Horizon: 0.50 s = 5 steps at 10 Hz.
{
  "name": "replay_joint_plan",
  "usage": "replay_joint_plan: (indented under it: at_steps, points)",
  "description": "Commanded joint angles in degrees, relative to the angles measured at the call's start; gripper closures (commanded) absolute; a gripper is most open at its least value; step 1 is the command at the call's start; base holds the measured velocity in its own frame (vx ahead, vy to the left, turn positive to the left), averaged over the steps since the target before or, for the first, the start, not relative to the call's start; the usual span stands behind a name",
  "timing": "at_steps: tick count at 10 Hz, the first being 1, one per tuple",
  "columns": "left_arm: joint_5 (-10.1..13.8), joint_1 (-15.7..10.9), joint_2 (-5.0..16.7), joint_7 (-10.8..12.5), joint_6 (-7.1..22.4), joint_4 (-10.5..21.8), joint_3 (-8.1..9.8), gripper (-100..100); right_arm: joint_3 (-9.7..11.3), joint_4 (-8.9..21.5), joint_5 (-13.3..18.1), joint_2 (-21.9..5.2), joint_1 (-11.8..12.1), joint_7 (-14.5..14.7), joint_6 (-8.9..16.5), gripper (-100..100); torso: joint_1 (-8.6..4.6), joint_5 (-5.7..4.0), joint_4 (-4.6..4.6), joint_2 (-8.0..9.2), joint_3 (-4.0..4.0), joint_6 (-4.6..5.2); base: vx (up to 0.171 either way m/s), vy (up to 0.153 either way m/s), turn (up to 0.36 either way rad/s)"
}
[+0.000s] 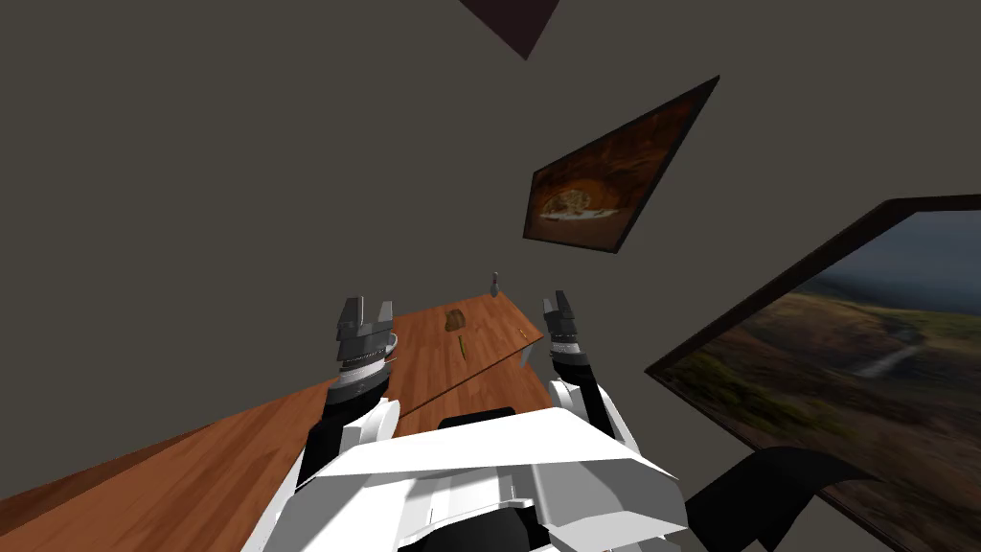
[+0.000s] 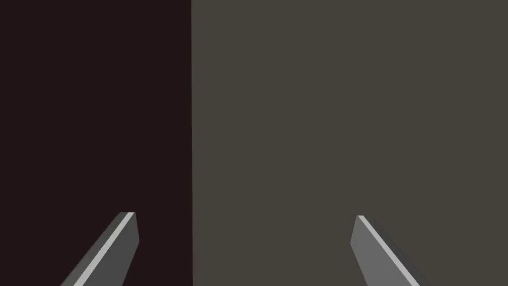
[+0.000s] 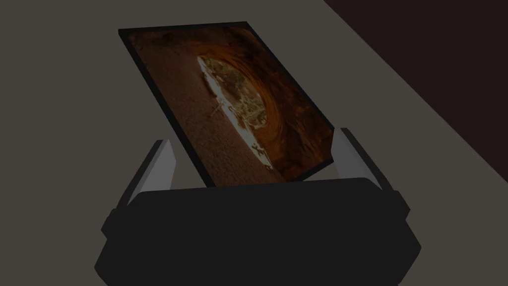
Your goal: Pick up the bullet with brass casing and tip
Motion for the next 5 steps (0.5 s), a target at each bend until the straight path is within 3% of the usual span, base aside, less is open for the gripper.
replay_joint_plan:
  at_steps: [1,5]
  points:
    - [0.95,-0.01,1.7,-0.48,0.37,1.02,-0.11,-100,0.0,0.0,0.0,0.0,0.0,0.0,0.0,0,0.0,0.0,0.0,0.0,0.0,0.0,-0.02,-0.027,-0.051]
    - [6.39,-0.14,7.68,-3.27,2.69,6.8,-0.8,-100,0.01,0.0,0.0,0.01,-0.01,0.0,0.0,0,-0.29,-0.06,0.03,0.16,0.09,0.01,-0.039,-0.075,-0.108]
